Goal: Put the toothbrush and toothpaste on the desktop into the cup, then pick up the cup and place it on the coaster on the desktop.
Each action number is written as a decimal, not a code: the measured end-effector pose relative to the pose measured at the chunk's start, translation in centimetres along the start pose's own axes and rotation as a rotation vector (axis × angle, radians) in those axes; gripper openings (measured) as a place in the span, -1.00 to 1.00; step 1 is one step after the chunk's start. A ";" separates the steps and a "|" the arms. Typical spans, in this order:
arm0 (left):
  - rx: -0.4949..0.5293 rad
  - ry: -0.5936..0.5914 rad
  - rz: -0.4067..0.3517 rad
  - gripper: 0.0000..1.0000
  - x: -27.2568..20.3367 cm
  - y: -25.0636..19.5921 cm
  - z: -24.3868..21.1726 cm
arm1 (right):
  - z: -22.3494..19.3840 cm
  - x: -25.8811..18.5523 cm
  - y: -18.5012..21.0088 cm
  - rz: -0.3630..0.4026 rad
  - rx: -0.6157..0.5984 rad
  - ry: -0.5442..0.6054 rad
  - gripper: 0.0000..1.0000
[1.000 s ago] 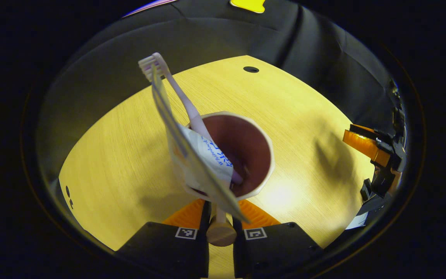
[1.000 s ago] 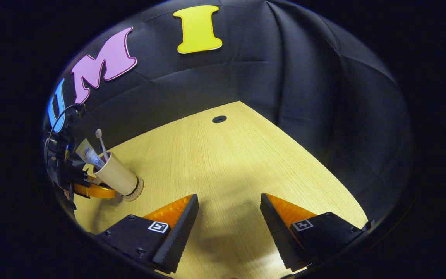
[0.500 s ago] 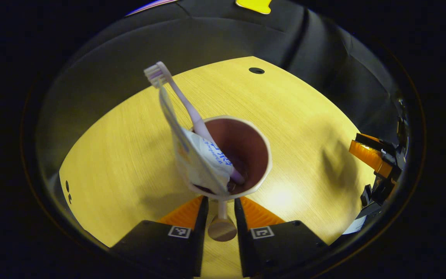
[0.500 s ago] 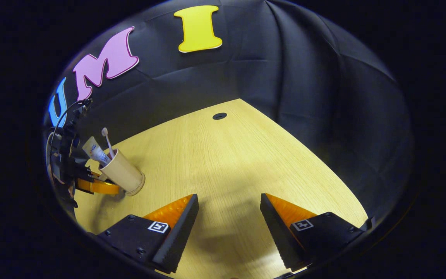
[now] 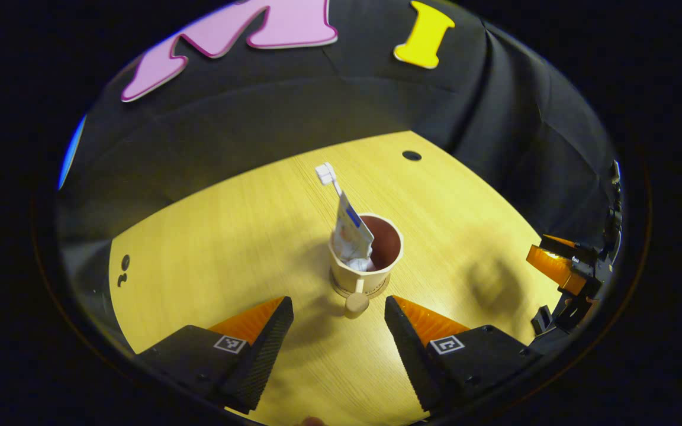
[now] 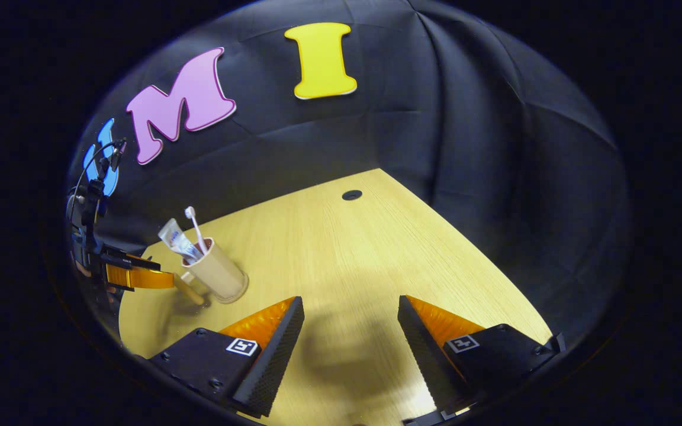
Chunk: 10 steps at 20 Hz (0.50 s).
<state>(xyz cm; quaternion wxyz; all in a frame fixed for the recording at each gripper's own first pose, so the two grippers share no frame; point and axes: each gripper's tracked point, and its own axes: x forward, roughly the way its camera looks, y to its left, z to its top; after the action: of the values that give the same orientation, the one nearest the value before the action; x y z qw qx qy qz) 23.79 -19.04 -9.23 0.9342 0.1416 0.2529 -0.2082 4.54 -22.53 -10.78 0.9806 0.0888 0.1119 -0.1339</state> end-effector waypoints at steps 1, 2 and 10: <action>-0.006 -0.032 0.016 0.93 -1.8 0.5 0.3 | 0.6 -0.7 0.5 0.006 -0.008 -0.009 0.96; -0.015 -0.066 0.032 0.93 -3.8 1.0 0.6 | 0.9 -1.6 1.1 0.013 -0.015 -0.015 0.96; -0.058 -0.434 0.184 0.93 -20.2 4.4 -1.1 | 5.6 -9.9 9.5 0.105 -0.116 -0.133 0.96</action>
<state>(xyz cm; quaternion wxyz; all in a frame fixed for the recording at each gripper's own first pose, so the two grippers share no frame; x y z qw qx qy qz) 9.54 -8.36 1.31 0.9853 0.0891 0.0379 -0.1405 -0.98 -12.31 -1.65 0.9951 0.0285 0.0492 -0.0814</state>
